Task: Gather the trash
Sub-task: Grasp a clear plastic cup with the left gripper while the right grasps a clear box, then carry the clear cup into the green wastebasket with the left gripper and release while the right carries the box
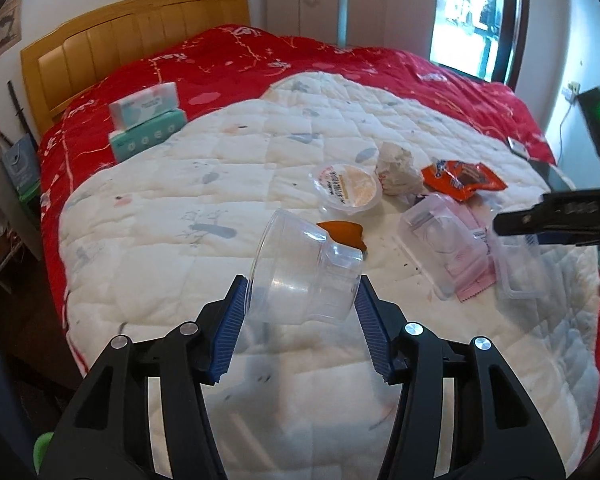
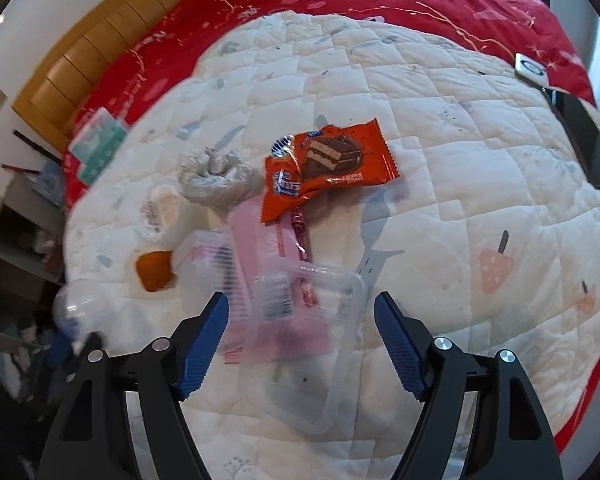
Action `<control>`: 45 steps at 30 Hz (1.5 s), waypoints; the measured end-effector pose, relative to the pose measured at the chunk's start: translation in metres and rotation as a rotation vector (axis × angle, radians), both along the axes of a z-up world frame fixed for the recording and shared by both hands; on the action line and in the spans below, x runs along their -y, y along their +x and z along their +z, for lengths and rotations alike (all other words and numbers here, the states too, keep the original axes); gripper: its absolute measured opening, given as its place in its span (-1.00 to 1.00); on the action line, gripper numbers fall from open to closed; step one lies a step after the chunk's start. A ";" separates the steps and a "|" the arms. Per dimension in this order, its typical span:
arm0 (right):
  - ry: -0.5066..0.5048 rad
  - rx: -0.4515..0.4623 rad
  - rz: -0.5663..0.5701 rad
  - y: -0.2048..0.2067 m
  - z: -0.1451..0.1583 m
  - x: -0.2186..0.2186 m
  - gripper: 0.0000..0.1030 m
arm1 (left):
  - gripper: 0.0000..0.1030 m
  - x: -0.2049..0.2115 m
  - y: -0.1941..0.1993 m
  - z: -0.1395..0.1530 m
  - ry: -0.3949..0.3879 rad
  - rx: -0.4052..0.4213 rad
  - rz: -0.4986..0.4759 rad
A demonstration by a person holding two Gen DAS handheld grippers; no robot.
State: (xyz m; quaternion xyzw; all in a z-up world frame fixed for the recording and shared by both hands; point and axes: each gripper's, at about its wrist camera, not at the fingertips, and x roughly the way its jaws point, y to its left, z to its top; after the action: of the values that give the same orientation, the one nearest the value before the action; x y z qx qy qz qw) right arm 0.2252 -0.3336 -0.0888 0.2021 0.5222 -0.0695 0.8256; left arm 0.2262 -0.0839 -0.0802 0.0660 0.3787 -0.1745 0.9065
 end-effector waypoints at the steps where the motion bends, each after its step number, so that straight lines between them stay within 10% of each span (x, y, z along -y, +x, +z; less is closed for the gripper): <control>1: -0.013 -0.011 -0.005 0.001 -0.002 -0.001 0.41 | 0.05 -0.004 -0.002 0.001 -0.005 0.001 0.003; 25: -0.013 0.104 0.130 -0.063 0.022 -0.036 0.09 | 0.05 -0.168 -0.134 0.041 -0.126 0.048 0.315; 45: 0.088 0.203 0.505 -0.120 0.058 -0.201 0.09 | 0.07 -0.288 -0.214 -0.043 -0.106 -0.196 0.562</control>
State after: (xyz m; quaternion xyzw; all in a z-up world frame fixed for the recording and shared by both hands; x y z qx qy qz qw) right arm 0.1057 -0.1327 -0.0308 0.1070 0.4732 0.1820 0.8553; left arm 0.0117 0.2044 -0.1229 -0.1058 0.4582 0.0580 0.8806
